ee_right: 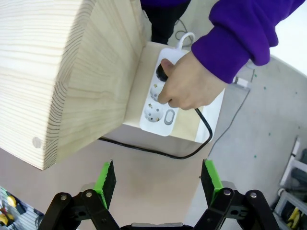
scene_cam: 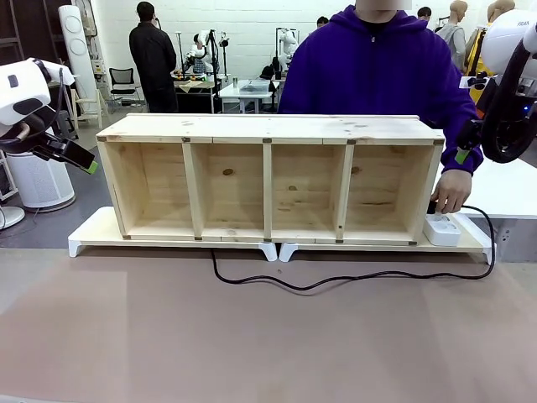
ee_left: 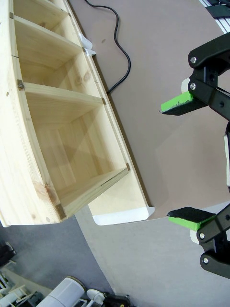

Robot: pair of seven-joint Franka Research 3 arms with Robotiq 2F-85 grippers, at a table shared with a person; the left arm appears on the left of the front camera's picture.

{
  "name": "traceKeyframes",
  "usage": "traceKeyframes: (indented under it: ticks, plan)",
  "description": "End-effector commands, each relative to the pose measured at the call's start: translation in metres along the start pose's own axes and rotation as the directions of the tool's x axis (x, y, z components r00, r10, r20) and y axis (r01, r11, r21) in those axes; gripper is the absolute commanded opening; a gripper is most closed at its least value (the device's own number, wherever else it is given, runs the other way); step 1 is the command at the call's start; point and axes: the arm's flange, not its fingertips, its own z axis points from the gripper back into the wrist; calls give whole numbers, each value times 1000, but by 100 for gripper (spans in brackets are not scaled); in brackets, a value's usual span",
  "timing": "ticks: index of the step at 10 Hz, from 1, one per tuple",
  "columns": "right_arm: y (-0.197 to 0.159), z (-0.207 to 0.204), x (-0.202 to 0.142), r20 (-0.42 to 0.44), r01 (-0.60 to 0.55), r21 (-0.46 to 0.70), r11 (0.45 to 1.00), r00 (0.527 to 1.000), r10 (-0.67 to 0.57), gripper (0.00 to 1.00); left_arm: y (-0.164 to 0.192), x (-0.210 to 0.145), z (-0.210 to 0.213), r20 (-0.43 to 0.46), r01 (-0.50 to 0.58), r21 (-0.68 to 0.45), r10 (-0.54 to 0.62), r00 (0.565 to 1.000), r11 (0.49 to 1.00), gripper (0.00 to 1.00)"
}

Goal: Perform cable management.
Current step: Release the Power Cable when the human grasps it.

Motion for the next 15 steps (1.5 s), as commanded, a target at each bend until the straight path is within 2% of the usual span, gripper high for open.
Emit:
traceKeyframes:
  ticks: [1,15]
  plan:
    - [0,0,-1,-4,2,3,1000,1000,-2,92,1,-1,0,0,-2,2,2,1000,1000,100]
    - [0,0,-1,-4,2,3,1000,1000,-2,92,1,-1,0,0,-2,2,2,1000,1000,100]
